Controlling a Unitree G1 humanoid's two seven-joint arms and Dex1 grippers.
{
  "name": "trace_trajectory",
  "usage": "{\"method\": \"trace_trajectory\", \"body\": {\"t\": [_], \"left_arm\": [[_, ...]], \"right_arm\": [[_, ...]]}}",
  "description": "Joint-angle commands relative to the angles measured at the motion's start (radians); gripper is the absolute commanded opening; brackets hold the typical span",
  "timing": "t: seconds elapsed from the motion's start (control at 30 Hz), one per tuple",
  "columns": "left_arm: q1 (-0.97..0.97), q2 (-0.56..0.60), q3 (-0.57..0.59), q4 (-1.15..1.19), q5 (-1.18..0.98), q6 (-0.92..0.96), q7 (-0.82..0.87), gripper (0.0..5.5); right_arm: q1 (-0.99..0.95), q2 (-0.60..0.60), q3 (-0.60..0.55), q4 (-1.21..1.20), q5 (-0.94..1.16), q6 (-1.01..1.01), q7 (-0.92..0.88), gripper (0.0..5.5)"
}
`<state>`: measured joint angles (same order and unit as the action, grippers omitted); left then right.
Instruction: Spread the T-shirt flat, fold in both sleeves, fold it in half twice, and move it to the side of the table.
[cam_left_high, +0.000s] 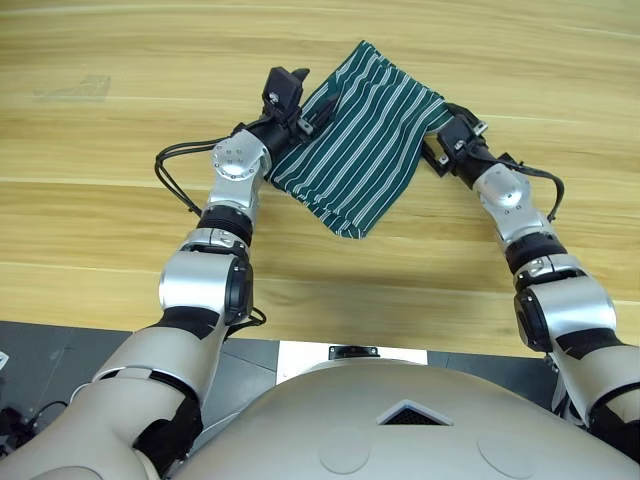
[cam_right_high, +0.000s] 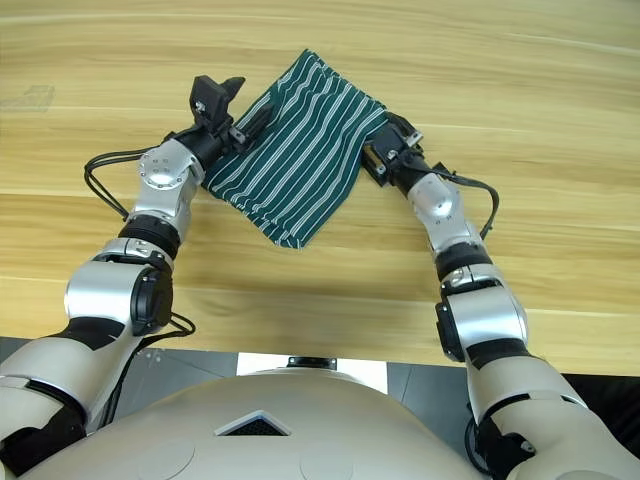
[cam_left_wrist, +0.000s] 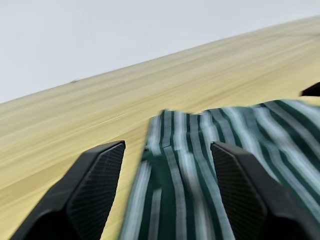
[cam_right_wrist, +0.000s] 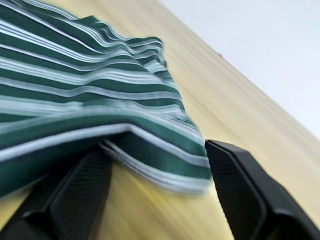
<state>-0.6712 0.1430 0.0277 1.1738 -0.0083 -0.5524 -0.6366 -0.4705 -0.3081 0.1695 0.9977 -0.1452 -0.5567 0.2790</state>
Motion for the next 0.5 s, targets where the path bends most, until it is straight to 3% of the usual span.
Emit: {"method": "trace_trajectory", "body": {"t": [0.03,0.17,0.33,0.5], "left_arm": [[0.020,-0.019,0.000,-0.032,-0.032,-0.033,-0.082,3.17],[0.024,-0.049,-0.029,-0.043,-0.026,-0.018,-0.140,3.17],[-0.024,-0.048,-0.065,0.034,0.044,0.154,-0.008,3.17],[-0.030,-0.020,0.015,0.078,0.001,0.304,0.171,3.17]], "right_arm": [[0.137,-0.017,-0.072,-0.206,0.097,0.053,0.041,3.41],[0.242,0.010,-0.082,-0.325,0.130,0.120,0.066,3.41],[0.283,0.034,-0.106,-0.400,0.152,0.168,0.059,3.41],[0.341,0.040,-0.135,-0.479,0.182,0.192,0.057,3.41]]}}
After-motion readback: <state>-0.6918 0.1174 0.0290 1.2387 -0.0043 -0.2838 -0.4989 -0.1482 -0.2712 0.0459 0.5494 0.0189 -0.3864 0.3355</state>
